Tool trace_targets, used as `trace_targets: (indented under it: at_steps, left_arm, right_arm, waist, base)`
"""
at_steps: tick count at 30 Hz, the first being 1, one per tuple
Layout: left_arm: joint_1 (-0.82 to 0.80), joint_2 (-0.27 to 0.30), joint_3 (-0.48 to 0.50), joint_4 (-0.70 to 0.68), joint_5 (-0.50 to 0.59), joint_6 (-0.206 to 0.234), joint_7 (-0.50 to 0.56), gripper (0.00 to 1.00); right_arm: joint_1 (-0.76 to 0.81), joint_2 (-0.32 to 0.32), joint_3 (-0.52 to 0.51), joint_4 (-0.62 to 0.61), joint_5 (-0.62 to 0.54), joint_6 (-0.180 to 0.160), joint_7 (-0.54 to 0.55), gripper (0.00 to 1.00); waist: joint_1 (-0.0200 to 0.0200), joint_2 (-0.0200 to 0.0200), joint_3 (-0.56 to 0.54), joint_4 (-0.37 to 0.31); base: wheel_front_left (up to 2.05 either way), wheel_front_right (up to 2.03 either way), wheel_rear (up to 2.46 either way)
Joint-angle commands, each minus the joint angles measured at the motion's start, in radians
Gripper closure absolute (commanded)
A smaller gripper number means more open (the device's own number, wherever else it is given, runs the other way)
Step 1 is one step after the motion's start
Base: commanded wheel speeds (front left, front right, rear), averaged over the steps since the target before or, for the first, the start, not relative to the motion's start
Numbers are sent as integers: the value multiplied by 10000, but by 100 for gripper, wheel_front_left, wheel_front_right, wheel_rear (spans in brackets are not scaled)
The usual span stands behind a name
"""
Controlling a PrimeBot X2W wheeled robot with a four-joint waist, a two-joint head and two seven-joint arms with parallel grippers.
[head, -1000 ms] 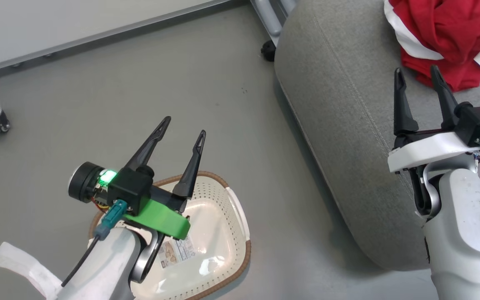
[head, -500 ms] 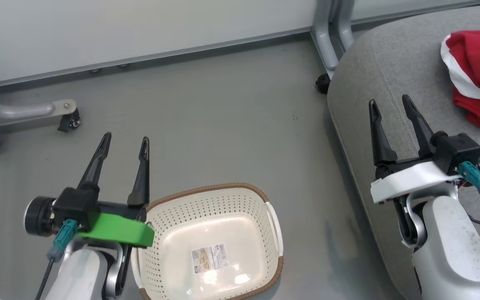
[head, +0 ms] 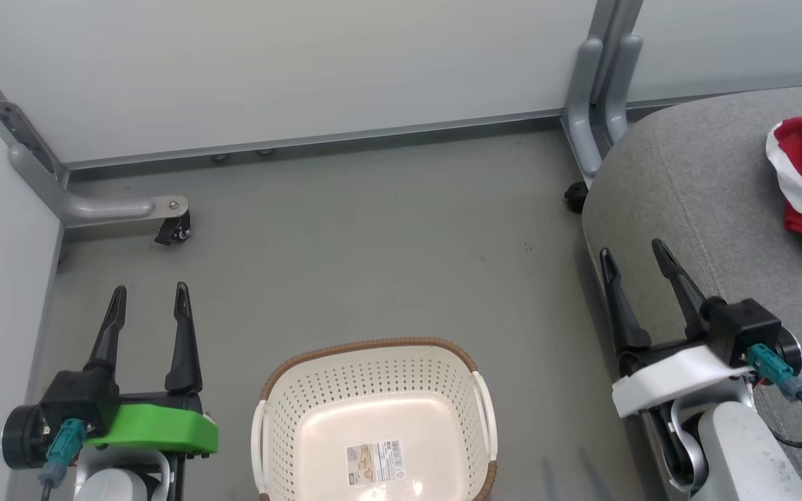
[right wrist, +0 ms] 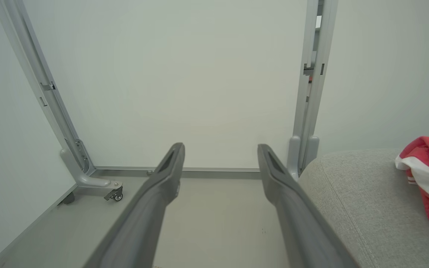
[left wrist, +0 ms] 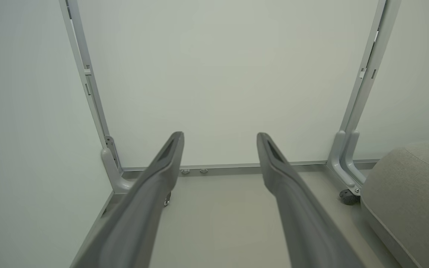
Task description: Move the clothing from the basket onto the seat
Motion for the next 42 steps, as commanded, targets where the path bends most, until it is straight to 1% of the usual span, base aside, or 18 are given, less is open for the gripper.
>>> trace_targets:
  at_steps: [1,9,18,24,42]
  left_arm:
    - [202,-102,109,41,63,-91,-32,0]
    - [592,-455,438,170,415,-485,-32,0]
    - [879,-704,577,277,613,-719,-32,0]
    - [851,-786,603,328,755,-870,-32,0]
    - [640,-916,784,389,1011,-1087,-34,0]
  right_arm:
    - [300,-42,-9,-52,14,-15,-2,0]
    - [1227,-42,22,-302,213,-15,-2,0]
    - [1895,-43,-68,-521,364,-15,-2,0]
    - [2034,-40,-346,-550,237,-15,-2,0]
    - [1909,-40,-347,-602,204,-15,-2,0]
  waist:
    - [1,93,-218,154]
    - [1,93,-626,318]
    - [1,93,-869,402]
    - [1,93,-853,341]
    - [1,93,-692,192]
  base:
    - [0,0,0]
    - [0,0,0]
    - [0,0,0]
    - [0,0,0]
    - [0,0,0]
